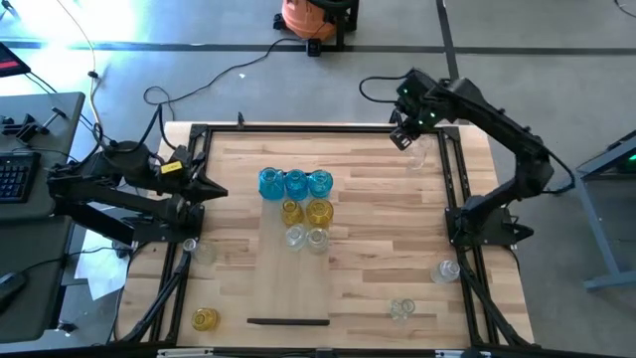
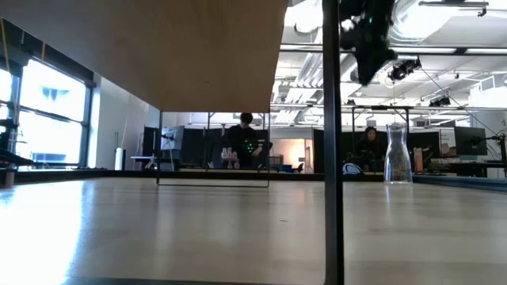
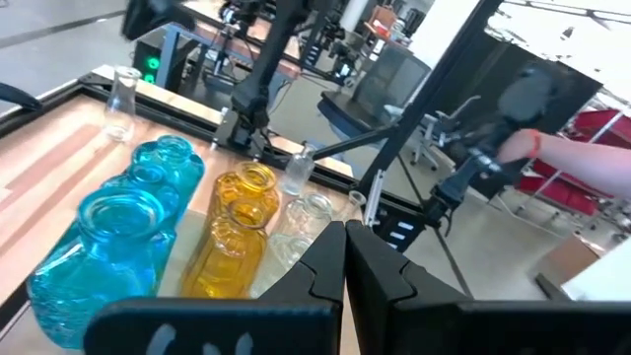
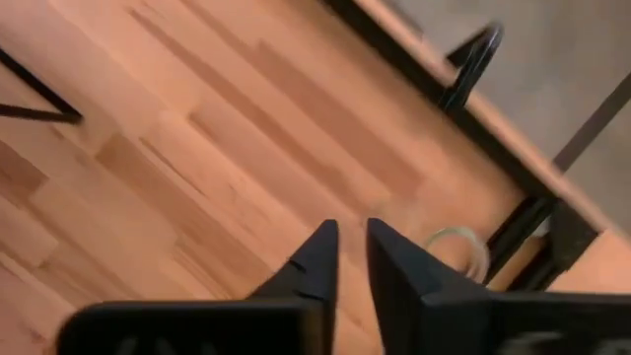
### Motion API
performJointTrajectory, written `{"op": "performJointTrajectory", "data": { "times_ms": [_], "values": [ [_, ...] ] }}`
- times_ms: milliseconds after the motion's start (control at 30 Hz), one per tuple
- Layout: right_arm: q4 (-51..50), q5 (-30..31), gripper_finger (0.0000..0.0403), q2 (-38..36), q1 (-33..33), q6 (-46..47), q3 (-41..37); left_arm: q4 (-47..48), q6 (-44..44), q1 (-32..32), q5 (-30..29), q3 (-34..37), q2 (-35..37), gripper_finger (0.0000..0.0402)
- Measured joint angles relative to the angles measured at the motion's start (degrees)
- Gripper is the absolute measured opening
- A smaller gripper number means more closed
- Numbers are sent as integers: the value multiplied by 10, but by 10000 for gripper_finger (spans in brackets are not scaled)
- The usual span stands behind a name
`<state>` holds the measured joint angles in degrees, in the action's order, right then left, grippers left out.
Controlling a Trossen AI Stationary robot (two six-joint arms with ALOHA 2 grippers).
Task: Sort vases onto shelf
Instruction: Put the top transparent vase on the shelf to align with the other transparent vases
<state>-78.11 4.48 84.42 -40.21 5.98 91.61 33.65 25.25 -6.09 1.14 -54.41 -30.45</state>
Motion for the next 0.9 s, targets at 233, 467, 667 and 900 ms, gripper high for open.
{"op": "performJointTrajectory", "data": {
  "times_ms": [233, 467, 667, 900],
  "values": [
    [-1, -37, 148, 29, -37, 28, -70, 0, -30, 0, 32, 0, 13, 0],
    [0, -37, 239, 29, -38, 56, -81, 18, -49, 0, 34, 0, 44, 0],
    [-15, -14, 249, 29, -38, 65, -81, 44, -34, 0, 34, 0, 68, 0],
    [-30, -2, 249, 29, -50, 64, -81, 47, -29, 0, 32, 0, 80, 0]
  ]
}}
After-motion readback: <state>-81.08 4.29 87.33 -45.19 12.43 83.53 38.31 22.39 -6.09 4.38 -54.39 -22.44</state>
